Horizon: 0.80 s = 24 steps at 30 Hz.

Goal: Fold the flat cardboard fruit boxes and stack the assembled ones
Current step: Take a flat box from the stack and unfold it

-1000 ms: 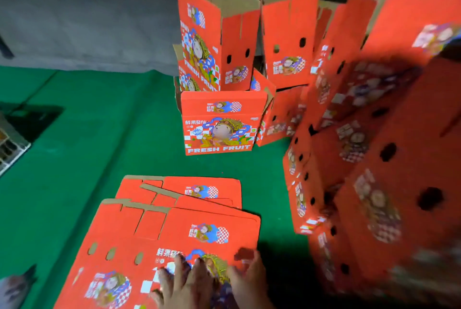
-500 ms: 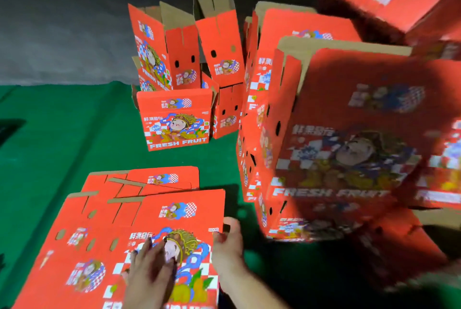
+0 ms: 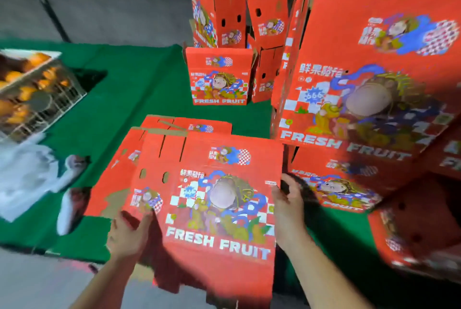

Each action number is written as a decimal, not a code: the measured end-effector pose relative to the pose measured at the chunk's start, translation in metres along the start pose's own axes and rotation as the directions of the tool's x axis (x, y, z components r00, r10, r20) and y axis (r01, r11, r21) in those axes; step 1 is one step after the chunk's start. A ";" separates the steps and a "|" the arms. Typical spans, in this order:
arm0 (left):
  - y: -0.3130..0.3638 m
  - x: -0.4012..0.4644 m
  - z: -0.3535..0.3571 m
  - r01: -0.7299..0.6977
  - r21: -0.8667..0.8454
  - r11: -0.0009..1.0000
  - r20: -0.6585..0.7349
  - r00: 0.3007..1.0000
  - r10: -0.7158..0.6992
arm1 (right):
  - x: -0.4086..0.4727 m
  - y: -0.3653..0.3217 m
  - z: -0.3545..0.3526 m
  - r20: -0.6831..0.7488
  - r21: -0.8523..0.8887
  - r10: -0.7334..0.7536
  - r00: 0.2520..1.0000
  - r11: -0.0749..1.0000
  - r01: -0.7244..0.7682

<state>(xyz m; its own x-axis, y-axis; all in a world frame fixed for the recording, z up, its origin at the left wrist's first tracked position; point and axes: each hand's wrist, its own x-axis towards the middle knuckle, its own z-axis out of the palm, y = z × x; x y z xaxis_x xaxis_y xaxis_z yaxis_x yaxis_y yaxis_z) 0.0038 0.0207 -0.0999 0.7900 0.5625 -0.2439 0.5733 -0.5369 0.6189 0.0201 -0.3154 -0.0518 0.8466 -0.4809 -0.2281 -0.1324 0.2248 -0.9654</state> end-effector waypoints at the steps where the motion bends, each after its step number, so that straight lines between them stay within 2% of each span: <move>1: -0.004 0.000 -0.003 -0.007 -0.058 0.998 -0.002 1.000 0.007 | -0.004 -0.003 -0.006 0.006 0.019 -0.011 1.000 1.000 0.010; 4: -0.013 -0.003 -0.014 -0.092 -0.282 0.955 -0.025 0.996 0.089 | -0.014 -0.012 -0.018 0.032 0.034 -0.022 0.999 0.999 0.021; 7: -0.009 -0.007 -0.025 -0.122 -0.406 0.906 0.001 0.991 0.134 | -0.024 -0.021 -0.022 0.044 -0.004 -0.016 0.999 1.000 0.016; 10: -0.002 -0.012 -0.041 -0.133 -0.536 0.833 0.046 0.981 0.187 | -0.035 -0.025 -0.019 0.098 -0.090 -0.082 0.992 0.992 0.091; 13: 0.008 -0.029 -0.060 -0.175 -0.595 0.784 0.040 0.968 0.247 | -0.044 -0.026 -0.018 0.125 -0.156 -0.099 0.987 0.981 0.118; 15: 0.013 -0.042 -0.066 -0.153 -0.629 0.762 0.189 0.921 0.340 | -0.053 -0.023 -0.011 0.202 -0.186 -0.035 0.979 0.980 0.073; 17: 0.017 -0.051 -0.065 -0.008 -0.681 0.732 0.438 0.797 0.416 | -0.066 -0.019 0.002 0.262 -0.242 0.009 0.965 0.969 0.056; 18: 0.020 -0.056 -0.063 0.010 -0.671 0.741 0.472 0.777 0.417 | -0.070 -0.015 0.006 0.243 -0.258 0.007 0.970 0.965 0.058; 19: 0.023 -0.058 -0.061 -0.015 -0.657 0.754 0.463 0.782 0.418 | -0.073 -0.014 0.009 0.190 -0.251 -0.003 0.982 0.967 0.051; 21: 0.031 -0.061 -0.060 -0.118 -0.550 0.827 0.298 0.897 0.326 | -0.075 -0.014 0.011 0.121 -0.247 -0.047 0.992 0.966 0.076; 23: 0.032 -0.059 -0.062 -0.097 -0.477 0.873 0.187 0.960 0.209 | -0.074 -0.014 0.009 0.087 -0.270 -0.056 0.995 0.960 0.078; 24: 0.031 -0.056 -0.065 -0.044 -0.489 0.871 0.226 0.958 0.175 | -0.073 -0.014 0.010 0.067 -0.286 -0.044 0.997 0.956 0.062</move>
<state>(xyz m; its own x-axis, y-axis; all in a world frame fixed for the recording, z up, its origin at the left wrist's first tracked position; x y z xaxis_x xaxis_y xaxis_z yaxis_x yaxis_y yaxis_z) -0.0368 0.0131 -0.0180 0.9066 0.3024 -0.2943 0.3587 -0.1848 0.9150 -0.0351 -0.2749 -0.0203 0.8842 -0.4326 -0.1759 -0.2216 -0.0571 -0.9735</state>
